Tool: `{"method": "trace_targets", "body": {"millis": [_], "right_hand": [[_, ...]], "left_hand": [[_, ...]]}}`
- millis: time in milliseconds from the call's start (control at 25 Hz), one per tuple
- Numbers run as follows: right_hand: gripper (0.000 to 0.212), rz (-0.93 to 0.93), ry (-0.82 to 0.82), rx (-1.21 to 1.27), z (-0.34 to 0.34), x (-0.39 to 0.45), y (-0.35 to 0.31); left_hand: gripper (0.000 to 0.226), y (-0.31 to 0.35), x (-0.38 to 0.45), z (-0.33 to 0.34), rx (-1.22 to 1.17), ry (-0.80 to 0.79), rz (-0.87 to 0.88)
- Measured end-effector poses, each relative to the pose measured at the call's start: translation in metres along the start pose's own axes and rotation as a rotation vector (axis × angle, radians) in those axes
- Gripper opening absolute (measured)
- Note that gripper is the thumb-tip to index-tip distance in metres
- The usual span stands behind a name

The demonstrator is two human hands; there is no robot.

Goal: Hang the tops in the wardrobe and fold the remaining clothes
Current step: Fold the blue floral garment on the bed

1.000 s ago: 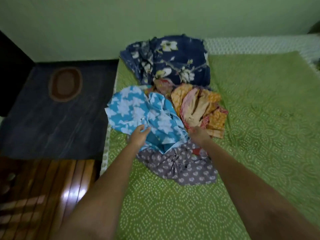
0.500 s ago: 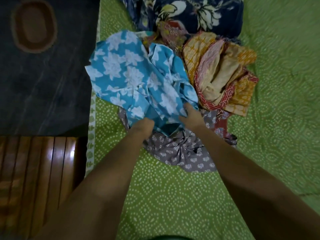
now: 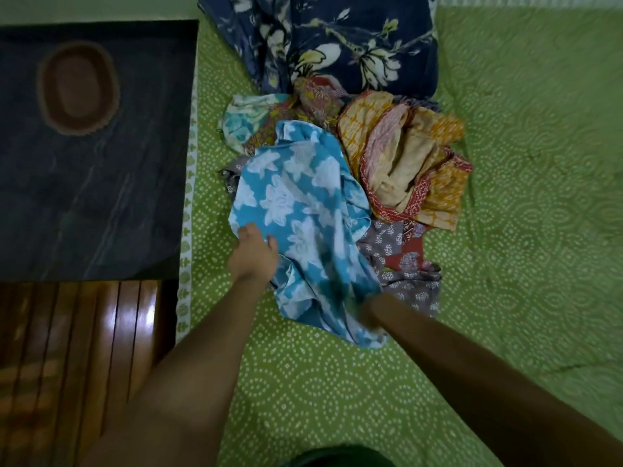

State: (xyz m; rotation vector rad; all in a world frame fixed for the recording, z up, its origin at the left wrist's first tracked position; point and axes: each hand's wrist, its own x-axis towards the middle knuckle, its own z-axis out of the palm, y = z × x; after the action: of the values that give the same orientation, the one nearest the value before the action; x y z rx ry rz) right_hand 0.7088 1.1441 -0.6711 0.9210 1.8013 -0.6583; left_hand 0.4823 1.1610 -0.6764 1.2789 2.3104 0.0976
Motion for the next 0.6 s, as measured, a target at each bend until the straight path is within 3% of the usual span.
{"method": "trace_targets", "body": {"millis": [80, 200, 280, 360, 480, 560, 600], "right_hand": [[0.035, 0.183, 0.197, 0.041, -0.017, 0.013, 0.025], [0.052, 0.298, 0.566, 0.553, -0.055, 0.035, 0.046], [0.078, 0.277, 0.636, 0.927, -0.080, 0.047, 0.047], [0.090, 0.241, 0.625, 1.238, -0.093, 0.058, 0.036], [0.056, -0.010, 0.647, 1.115, -0.087, 0.061, -0.011], [0.033, -0.340, 0.393, 0.851, -0.071, 0.056, -0.052], [0.034, -0.448, 0.214, 0.616, -0.063, 0.054, -0.069]], "left_hand": [[0.060, 0.015, -0.002, 0.001, 0.033, -0.013, 0.160], [0.068, 0.038, -0.008, 0.017, 0.012, -0.132, 0.266], [0.060, 0.051, -0.012, 0.025, -0.118, -0.102, 0.259], [0.055, 0.054, -0.013, 0.026, -0.227, -0.043, 0.252], [0.056, 0.033, -0.007, 0.017, -0.257, 0.105, 0.256], [0.061, 0.012, -0.003, 0.008, -0.186, 0.306, 0.231], [0.064, 0.002, 0.000, 0.003, -0.122, 0.404, 0.220]]}}
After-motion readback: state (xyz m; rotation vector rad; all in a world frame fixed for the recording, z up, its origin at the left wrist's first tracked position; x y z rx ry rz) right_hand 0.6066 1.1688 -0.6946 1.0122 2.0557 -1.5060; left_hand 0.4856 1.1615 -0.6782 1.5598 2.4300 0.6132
